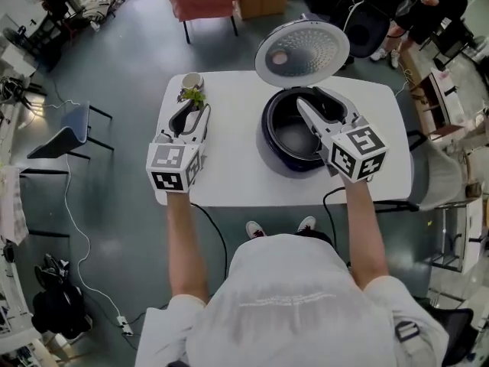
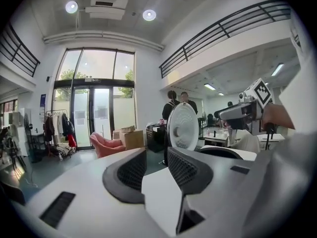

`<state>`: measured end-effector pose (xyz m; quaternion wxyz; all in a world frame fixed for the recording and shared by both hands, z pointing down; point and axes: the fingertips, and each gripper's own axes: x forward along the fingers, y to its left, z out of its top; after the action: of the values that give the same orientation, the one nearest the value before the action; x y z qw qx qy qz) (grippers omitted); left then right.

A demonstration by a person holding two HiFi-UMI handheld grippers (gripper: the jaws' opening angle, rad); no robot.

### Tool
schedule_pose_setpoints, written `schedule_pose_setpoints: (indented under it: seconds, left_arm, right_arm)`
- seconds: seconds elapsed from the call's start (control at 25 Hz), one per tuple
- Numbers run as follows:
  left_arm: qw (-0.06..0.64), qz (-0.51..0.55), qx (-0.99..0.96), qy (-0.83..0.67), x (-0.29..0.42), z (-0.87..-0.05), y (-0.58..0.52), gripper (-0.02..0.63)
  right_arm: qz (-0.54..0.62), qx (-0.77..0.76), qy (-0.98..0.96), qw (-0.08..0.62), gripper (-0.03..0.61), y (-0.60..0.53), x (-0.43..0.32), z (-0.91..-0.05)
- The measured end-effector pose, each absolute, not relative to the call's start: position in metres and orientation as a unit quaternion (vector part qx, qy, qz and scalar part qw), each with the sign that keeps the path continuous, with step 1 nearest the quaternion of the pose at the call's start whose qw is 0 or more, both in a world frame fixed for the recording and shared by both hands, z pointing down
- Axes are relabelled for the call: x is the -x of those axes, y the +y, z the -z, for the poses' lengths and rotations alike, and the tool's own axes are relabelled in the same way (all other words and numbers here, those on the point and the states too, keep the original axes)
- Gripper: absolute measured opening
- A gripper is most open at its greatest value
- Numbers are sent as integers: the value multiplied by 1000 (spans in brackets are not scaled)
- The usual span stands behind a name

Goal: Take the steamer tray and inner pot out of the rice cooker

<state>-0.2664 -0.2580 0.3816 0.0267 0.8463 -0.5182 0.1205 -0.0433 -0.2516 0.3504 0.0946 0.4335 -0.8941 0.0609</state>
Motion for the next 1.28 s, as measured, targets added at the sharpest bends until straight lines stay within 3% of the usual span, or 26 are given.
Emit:
schedule_pose_setpoints:
  seconds: [0.28, 0.68, 1.28]
  left_arm:
    - [21, -125, -868, -480, 197, -366, -259, 149]
    - [67, -195, -881, -425, 108, -424, -251, 149]
    - [167, -300, -799, -494, 89, -517, -255, 149]
  right_arm:
    - [-67, -481, -869, 92, 184, -241, -31, -338]
    - [-127, -487, -856, 120, 184, -241, -98, -391]
    - [-226, -399, -871, 178, 184, -275, -118, -500]
